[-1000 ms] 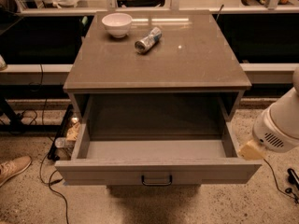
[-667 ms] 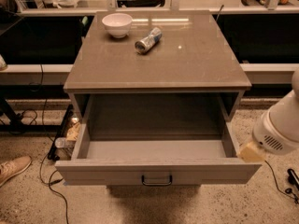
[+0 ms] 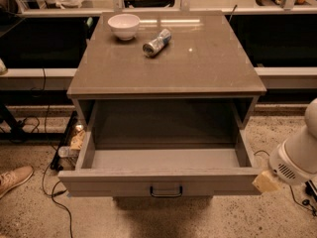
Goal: Close top drawer
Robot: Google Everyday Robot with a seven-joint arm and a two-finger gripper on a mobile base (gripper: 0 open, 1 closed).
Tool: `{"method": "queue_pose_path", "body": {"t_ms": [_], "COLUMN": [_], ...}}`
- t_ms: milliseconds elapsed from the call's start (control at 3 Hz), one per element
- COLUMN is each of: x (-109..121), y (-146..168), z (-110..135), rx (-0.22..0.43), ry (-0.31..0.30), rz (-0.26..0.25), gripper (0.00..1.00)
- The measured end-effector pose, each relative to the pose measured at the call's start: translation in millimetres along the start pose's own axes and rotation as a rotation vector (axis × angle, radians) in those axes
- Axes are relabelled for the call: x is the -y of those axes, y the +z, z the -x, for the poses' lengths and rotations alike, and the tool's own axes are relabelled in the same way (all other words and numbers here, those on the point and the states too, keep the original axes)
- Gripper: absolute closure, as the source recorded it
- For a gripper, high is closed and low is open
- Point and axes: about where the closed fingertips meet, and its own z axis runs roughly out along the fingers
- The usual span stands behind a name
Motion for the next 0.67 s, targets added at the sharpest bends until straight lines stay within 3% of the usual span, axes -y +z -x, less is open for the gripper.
{"method": "queue_pose_path", "body": {"t_ms": [333,667], "x": [3,3], "y": [31,57], "z": [-12,-12], "rx": [-0.005,0.038], "ry": [0.058,0.107], "rz": [0.024,0.039], "gripper": [1.00,1.00]}}
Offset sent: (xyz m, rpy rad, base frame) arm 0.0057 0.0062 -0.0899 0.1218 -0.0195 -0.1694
